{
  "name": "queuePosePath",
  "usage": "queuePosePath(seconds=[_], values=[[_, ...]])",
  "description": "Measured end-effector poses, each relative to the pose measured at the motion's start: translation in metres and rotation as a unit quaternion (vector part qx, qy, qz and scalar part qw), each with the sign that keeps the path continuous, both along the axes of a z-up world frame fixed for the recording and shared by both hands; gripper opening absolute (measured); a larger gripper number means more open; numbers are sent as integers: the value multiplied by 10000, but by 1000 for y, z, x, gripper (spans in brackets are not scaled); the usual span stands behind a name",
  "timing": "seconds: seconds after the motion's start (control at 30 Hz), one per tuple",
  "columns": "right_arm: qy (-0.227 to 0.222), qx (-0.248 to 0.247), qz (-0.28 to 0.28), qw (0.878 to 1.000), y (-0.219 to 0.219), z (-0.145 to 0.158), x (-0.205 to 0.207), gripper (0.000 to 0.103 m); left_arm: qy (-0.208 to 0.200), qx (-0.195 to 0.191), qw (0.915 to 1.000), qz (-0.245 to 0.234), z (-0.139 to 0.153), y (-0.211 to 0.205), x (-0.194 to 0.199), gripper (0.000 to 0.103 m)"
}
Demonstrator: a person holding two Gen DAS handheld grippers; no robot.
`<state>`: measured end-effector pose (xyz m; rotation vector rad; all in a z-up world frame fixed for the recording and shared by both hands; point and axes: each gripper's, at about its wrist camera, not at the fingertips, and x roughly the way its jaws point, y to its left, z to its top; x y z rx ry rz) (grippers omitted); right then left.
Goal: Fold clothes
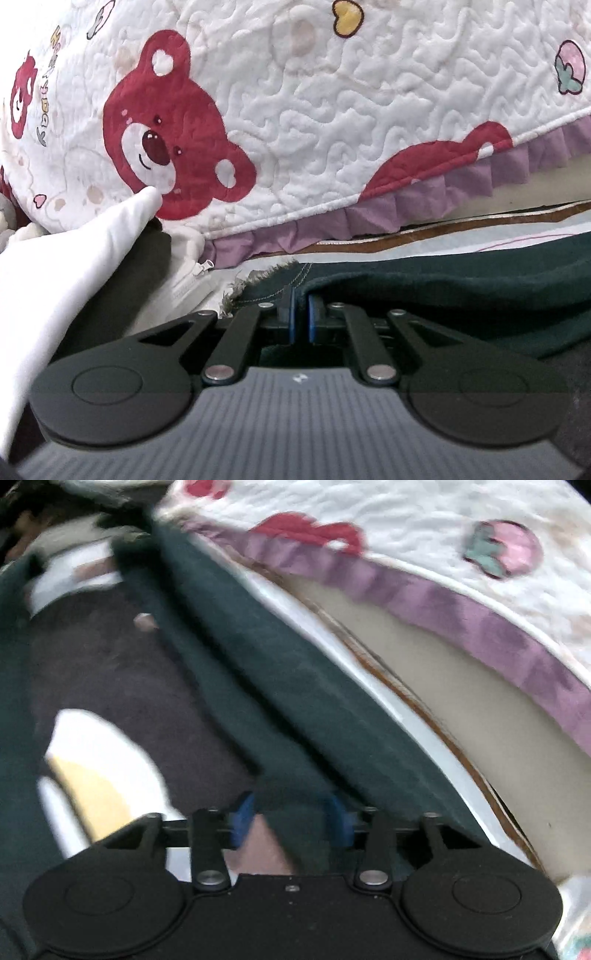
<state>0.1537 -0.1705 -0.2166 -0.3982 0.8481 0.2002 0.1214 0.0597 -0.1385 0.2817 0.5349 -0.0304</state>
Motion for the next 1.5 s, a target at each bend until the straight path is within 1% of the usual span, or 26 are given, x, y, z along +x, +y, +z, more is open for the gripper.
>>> queuePosePath(seconds=[0.07, 0.17, 0.2, 0.23, 0.27, 0.3, 0.5, 0.53, 0.6, 0.67, 0.73, 0.83, 0.87, 0.9, 0.93, 0.97, 1.0, 1.07, 1.13, 1.2, 1.27, 1.33, 1.37, 1.4, 1.43, 1.5], values=[[-53, 319, -289, 9991, -7, -2, 9, 65, -129, 8, 9999, -32, 3, -2, -3, 6], [-64, 826, -606, 9947, -15, -4, 24, 65, -284, -60, 9995, -88, 12, -3, -6, 6], [-21, 988, -580, 9934, -16, -4, 28, 56, -338, -107, 9993, -88, 16, -3, -6, 4], [21, 1150, -554, 9918, -17, -4, 31, 22, -407, -155, 9990, -84, 23, -3, -8, 4], [64, 1312, -528, 9899, -18, -4, 35, 14, -485, -194, 9986, -86, 30, -4, -10, 3], [41, 1412, -516, 9886, -19, -1, 35, 10, -570, -200, 9981, -120, 40, -5, -13, 3], [-227, 2275, -229, 9733, -32, 46, 2, 9, -1032, 2, 9927, -630, 124, -8, -26, 3], [-206, 2396, -114, 9706, -34, 53, -4, 9, -980, -9, 9927, -703, 137, -8, -20, 3], [-60, 2712, 139, 9624, -43, 57, -14, 9, -596, -276, 9949, -768, 160, -5, 10, 3], [206, 3073, 407, 9505, -50, 51, -15, 9, -93, -675, 9958, -605, 157, -2, 50, 5], [663, 3397, 599, 9363, -55, 39, -10, 13, 365, -1015, 9941, -153, 129, -1, 92, 16], [947, 3550, 445, 9290, -64, 27, -11, 19, 451, -1340, 9875, 701, 85, 6, 110, 23], [958, 3562, 345, 9289, -72, 27, -14, 21, 459, -1447, 9835, 982, 71, 9, 114, 25], [968, 3574, 244, 9286, -80, 27, -18, 34, 455, -1601, 9792, 1160, 62, 11, 110, 30], [979, 3585, 144, 9283, -87, 26, -21, 43, 443, -1787, 9747, 1265, 56, 13, 101, 39], [989, 3596, 43, 9278, -95, 26, -25, 43, 403, -1945, 9719, 1265, 51, 16, 91, 45], [1000, 3606, -57, 9273, -103, 26, -28, 43, 373, -2011, 9713, 1218, 47, 18, 82, 54], [943, 3523, -390, 9303, -124, 27, -34, 43, 457, -1895, 9731, 1230, 38, 22, 66, 55], [677, 3203, -1076, 9387, -158, 34, -40, 45, 634, -1742, 9748, 1237, 27, 24, 50, 55], [340, 2774, -1936, 9404, -199, 40, -43, 45, 823, -1676, 9754, 1172, 14, 27, 33, 55], [-44, 2302, -2885, 9294, -238, 50, -58, 45, 1008, -1600, 9748, 1187, 1, 30, 19, 57], [-431, 1798, -3813, 9058, -277, 61, -75, 45, 1174, -1432, 9734, 1348, -9, 34, 10, 57], [-578, 1602, -4139, 8943, -293, 65, -83, 45, 1090, -1343, 9725, 1559, -9, 39, 6, 57], [-703, 1434, -4400, 8837, -307, 68, -92, 52, 975, -1309, 9703, 1784, -6, 45, 3, 56], [-827, 1266, -4656, 8720, -320, 71, -101, 64, 915, -1367, 9666, 1966, -2, 53, 2, 56], [-937, 971, -4989, 8561, -347, 73, -117, 65, 1033, -1819, 9534, 2174, 2, 70, 3, 57]])
